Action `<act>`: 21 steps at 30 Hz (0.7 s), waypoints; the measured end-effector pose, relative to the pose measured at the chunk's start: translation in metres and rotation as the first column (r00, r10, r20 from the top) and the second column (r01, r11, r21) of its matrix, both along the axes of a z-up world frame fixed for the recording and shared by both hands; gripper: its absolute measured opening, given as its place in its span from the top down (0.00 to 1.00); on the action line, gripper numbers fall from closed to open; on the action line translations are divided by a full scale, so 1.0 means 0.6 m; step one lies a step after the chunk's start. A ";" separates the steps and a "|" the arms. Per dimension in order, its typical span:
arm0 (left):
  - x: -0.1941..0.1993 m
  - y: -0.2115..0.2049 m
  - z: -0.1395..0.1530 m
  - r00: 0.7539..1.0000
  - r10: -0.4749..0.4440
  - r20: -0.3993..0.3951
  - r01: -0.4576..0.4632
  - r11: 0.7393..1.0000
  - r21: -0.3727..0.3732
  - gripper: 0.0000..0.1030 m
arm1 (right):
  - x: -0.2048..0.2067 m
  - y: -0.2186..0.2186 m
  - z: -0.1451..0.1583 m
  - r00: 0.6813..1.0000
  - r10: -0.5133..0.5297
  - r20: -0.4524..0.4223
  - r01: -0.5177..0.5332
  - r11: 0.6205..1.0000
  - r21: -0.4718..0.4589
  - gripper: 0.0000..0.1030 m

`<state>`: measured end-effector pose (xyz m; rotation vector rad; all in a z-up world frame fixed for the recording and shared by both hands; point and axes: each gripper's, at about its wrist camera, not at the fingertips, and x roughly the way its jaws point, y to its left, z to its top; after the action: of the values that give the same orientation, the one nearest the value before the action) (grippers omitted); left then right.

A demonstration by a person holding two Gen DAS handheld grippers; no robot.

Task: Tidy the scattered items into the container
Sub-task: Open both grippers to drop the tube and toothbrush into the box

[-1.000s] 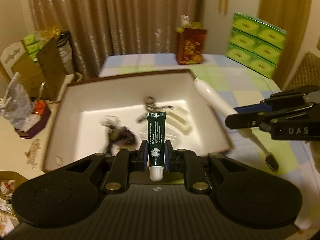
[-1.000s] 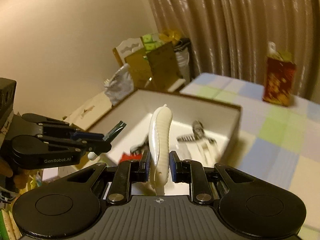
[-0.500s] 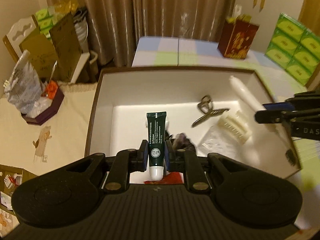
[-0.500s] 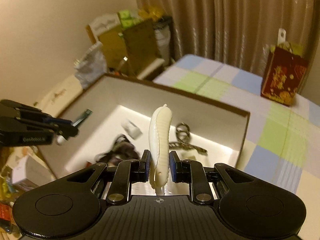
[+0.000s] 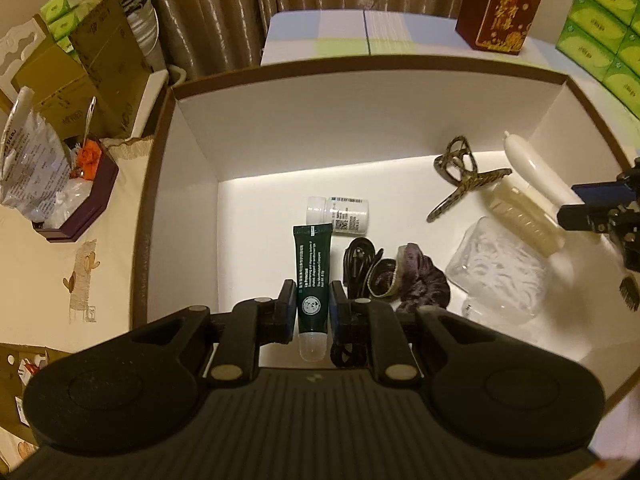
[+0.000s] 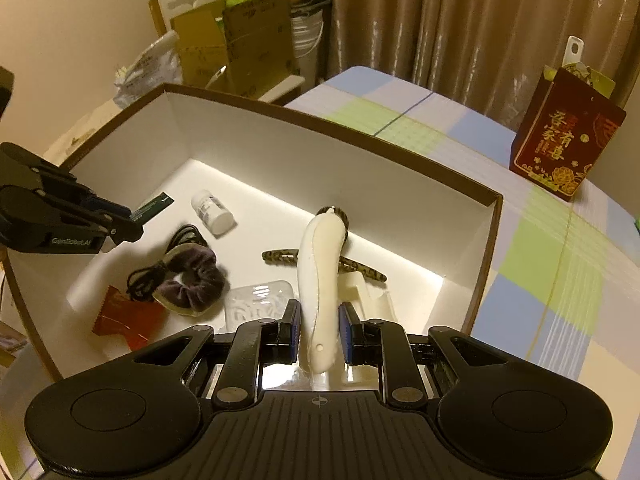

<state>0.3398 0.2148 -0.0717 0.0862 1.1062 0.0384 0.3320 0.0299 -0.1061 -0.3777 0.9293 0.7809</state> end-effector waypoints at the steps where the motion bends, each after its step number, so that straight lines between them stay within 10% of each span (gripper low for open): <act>1: 0.003 0.001 -0.004 1.000 0.000 -0.009 0.000 1.000 -0.001 0.87 | 0.001 0.001 -0.001 1.000 0.002 -0.001 -0.002 1.000 -0.004 0.83; 14: 0.005 0.004 -0.010 0.999 -0.009 -0.031 0.009 1.000 0.008 0.67 | 0.011 0.017 -0.020 0.999 0.043 -0.010 -0.043 0.998 -0.050 0.81; 21: -0.010 -0.004 0.009 1.000 -0.002 -0.010 0.002 1.000 0.016 0.59 | -0.008 0.005 -0.003 0.999 0.053 -0.005 -0.053 0.999 -0.002 0.47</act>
<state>0.3338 0.2126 -0.0662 0.1018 1.1158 0.0453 0.3275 0.0327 -0.1077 -0.4041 0.9284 0.8299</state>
